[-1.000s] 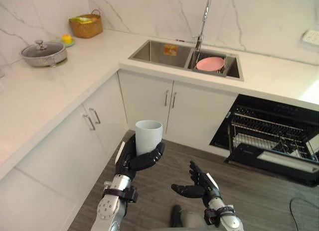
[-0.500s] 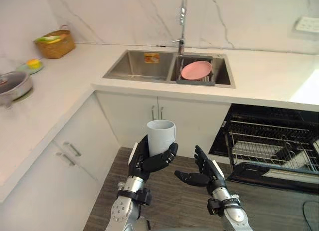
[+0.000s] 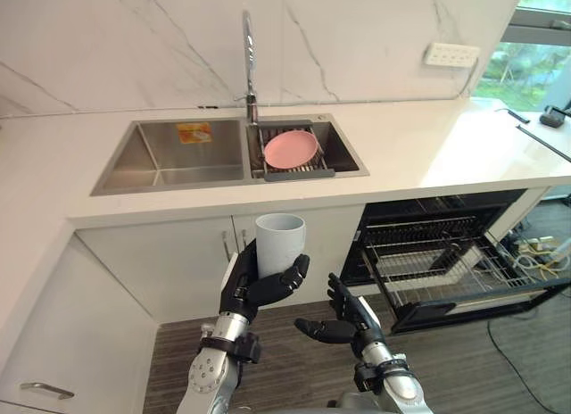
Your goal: Walk over to the sink, pick up the cup, carry it to the dishwasher, place the cup inside the dishwasher, then close the dishwasher door
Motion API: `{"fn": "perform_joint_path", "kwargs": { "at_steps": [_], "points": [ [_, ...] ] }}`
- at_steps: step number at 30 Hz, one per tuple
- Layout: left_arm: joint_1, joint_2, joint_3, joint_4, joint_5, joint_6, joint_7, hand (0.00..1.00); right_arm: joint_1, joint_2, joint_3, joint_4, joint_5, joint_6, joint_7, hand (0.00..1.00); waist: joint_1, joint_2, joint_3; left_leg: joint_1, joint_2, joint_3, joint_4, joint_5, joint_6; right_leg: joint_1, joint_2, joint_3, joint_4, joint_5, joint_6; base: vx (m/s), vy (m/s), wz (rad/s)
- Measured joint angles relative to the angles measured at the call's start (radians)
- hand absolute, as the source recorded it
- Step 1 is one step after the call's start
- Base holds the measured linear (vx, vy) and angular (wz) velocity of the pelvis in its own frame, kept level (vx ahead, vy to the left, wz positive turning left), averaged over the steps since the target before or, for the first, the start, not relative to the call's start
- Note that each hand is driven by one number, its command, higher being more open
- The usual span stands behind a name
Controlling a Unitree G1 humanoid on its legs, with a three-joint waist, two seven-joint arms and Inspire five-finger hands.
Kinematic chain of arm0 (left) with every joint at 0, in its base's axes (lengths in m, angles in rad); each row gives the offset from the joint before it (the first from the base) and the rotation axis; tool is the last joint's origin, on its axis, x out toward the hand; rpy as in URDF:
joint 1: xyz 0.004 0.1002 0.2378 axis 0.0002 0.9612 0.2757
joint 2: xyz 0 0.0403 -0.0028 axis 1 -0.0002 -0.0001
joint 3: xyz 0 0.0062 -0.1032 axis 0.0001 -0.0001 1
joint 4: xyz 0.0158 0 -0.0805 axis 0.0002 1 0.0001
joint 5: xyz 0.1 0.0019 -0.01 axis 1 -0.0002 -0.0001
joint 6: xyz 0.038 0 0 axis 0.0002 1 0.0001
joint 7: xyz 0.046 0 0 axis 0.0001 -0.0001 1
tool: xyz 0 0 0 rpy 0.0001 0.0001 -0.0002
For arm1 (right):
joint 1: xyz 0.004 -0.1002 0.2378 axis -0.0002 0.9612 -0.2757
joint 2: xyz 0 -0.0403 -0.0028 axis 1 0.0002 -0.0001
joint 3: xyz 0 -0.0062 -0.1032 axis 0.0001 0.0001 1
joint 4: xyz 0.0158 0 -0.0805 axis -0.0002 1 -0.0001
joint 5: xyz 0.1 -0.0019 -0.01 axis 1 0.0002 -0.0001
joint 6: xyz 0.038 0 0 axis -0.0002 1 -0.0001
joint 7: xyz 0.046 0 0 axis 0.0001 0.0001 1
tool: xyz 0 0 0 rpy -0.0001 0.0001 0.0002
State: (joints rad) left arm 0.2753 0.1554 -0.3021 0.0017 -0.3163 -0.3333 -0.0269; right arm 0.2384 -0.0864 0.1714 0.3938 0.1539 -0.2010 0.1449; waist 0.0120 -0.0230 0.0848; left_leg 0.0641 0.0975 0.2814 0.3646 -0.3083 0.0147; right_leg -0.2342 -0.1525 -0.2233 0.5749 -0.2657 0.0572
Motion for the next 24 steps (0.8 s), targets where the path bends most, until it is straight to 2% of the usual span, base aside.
{"fn": "perform_joint_path", "kwargs": {
  "at_steps": [1,2,3,4,6,9,10,11,12,14,15,17,18,19,20,22,24],
  "points": [
    [0.0,0.01,0.004,0.001,-0.001,0.0,0.001,0.0,-0.003,-0.004,0.0,0.0,0.0,0.0,0.003,1.0,0.0,-0.002,0.002,0.013,0.009,0.008,0.001,-0.009,-0.012,-0.007,0.001,0.002,-0.063,0.033,0.0,0.18,-0.158,-0.35],
    [0.0,0.021,0.006,0.002,-0.001,0.0,0.002,0.0,-0.003,-0.009,0.0,0.0,0.0,0.0,0.004,1.0,-0.003,-0.01,0.004,0.021,0.012,0.013,0.01,-0.023,-0.03,-0.007,0.001,0.007,-0.134,0.099,-0.01,0.22,-0.18,-0.18],
    [-0.003,0.023,0.01,0.012,-0.001,-0.002,0.001,0.0,-0.006,-0.023,-0.004,0.002,-0.001,0.0,0.001,1.0,-0.011,-0.015,0.006,0.031,0.026,0.006,0.039,-0.052,-0.051,0.006,0.006,0.0,-0.135,0.183,-0.049,0.27,-0.211,-0.11],
    [-0.006,0.01,0.004,0.021,0.001,-0.002,0.002,0.0,-0.016,-0.043,-0.011,0.009,-0.001,0.0,-0.006,1.0,-0.012,0.009,0.012,0.035,0.051,0.006,0.05,-0.06,-0.061,0.005,0.026,-0.006,-0.114,0.156,-0.059,0.24,-0.185,-0.04],
    [-0.012,0.004,-0.019,0.027,0.001,-0.002,0.008,0.0,-0.029,-0.06,-0.029,0.008,-0.001,0.0,-0.019,1.0,-0.015,0.018,0.014,0.044,0.061,0.005,0.04,-0.055,-0.07,-0.009,0.037,-0.015,-0.085,0.114,-0.07,0.24,-0.165,0.0],
    [-0.014,-0.02,-0.05,0.034,0.003,-0.001,0.022,0.0,-0.039,-0.071,-0.049,-0.004,0.0,0.001,-0.034,1.0,-0.013,0.043,0.019,-0.03,0.132,-0.059,0.264,-0.034,-0.072,0.041,0.085,-0.034,-0.099,0.08,-0.091,0.24,-0.137,-0.04],
    [-0.014,-0.031,-0.055,0.034,0.003,-0.002,0.025,0.0,-0.034,-0.073,-0.05,-0.029,-0.001,0.001,-0.035,1.0,-0.012,0.054,0.018,-0.075,0.167,-0.083,0.389,0.01,-0.068,0.076,0.111,-0.035,-0.118,0.069,-0.1,0.3,-0.135,-0.21],
    [-0.014,-0.038,-0.054,0.034,0.003,-0.002,0.025,0.0,-0.025,-0.069,-0.047,-0.067,-0.001,0.0,-0.035,1.0,-0.008,0.057,0.018,-0.127,0.205,-0.089,0.514,0.087,-0.057,0.116,0.136,-0.027,-0.157,0.059,-0.119,0.26,-0.09,-0.22],
    [-0.014,-0.037,-0.054,0.034,0.003,-0.002,0.025,0.0,-0.021,-0.065,-0.047,-0.084,-0.001,-0.001,-0.034,1.0,-0.005,0.056,0.016,-0.148,0.211,-0.092,0.549,0.081,-0.06,0.133,0.141,-0.024,-0.176,0.061,-0.123,0.27,-0.051,-0.26],
    [-0.014,-0.042,-0.055,0.036,0.003,-0.006,0.017,0.0,-0.026,-0.06,-0.048,-0.109,-0.001,-0.033,-0.037,1.0,-0.001,0.045,0.015,-0.186,0.163,-0.097,0.475,0.016,-0.054,0.185,0.142,0.013,-0.242,0.071,-0.122,0.27,0.0,-0.36],
    [-0.014,-0.04,-0.055,0.037,0.003,-0.007,0.015,0.0,-0.029,-0.061,-0.047,-0.109,-0.001,-0.036,-0.038,1.0,0.003,0.046,0.014,-0.186,0.142,-0.097,0.428,0.006,-0.049,0.201,0.141,0.026,-0.265,0.078,-0.118,0.26,0.046,-0.56],
    [-0.013,-0.033,-0.049,0.039,0.003,-0.008,0.004,0.0,-0.039,-0.063,-0.045,-0.109,-0.001,-0.041,-0.045,1.0,0.025,0.048,0.014,-0.205,0.062,-0.137,0.259,-0.001,-0.049,0.247,0.13,0.091,-0.325,0.092,-0.104,0.29,0.137,-0.74],
    [-0.012,-0.031,-0.047,0.039,0.003,-0.009,0.003,0.0,-0.041,-0.063,-0.042,-0.109,-0.001,-0.041,-0.047,1.0,0.031,0.05,0.014,-0.216,0.047,-0.16,0.229,0.001,-0.049,0.253,0.13,0.109,-0.333,0.095,-0.098,0.28,0.214,-0.92],
    [-0.012,-0.026,-0.041,0.039,0.002,-0.012,0.003,0.0,-0.049,-0.064,-0.03,-0.109,-0.001,-0.041,-0.055,1.0,0.042,0.054,0.011,-0.229,0.018,-0.204,0.14,0.034,-0.055,0.256,0.13,0.146,-0.33,0.102,-0.069,0.25,0.231,-1.04],
    [-0.013,-0.025,-0.037,0.041,0.002,-0.014,0.003,0.0,-0.061,-0.071,-0.018,-0.102,-0.003,-0.041,-0.06,1.0,0.05,0.067,0.005,-0.229,0.012,-0.233,0.043,0.169,-0.073,0.247,0.145,0.187,-0.314,0.089,-0.046,0.25,0.223,-1.01],
    [-0.011,-0.014,-0.033,0.046,0.001,-0.012,0.006,0.0,-0.064,-0.053,-0.006,-0.099,-0.012,-0.034,-0.064,1.0,0.036,0.041,-0.006,-0.205,-0.013,-0.22,0.013,0.175,-0.066,0.246,0.119,0.215,-0.324,0.092,-0.036,0.21,0.169,-0.48],
    [0.003,-0.006,-0.08,0.029,0.003,-0.021,-0.007,0.0,-0.054,-0.044,-0.01,-0.121,-0.022,-0.034,-0.073,1.0,0.021,0.023,-0.007,-0.166,-0.05,-0.189,-0.064,0.191,-0.039,0.252,0.078,0.223,-0.349,0.1,-0.022,0.16,0.178,-0.2]
  ]
}}
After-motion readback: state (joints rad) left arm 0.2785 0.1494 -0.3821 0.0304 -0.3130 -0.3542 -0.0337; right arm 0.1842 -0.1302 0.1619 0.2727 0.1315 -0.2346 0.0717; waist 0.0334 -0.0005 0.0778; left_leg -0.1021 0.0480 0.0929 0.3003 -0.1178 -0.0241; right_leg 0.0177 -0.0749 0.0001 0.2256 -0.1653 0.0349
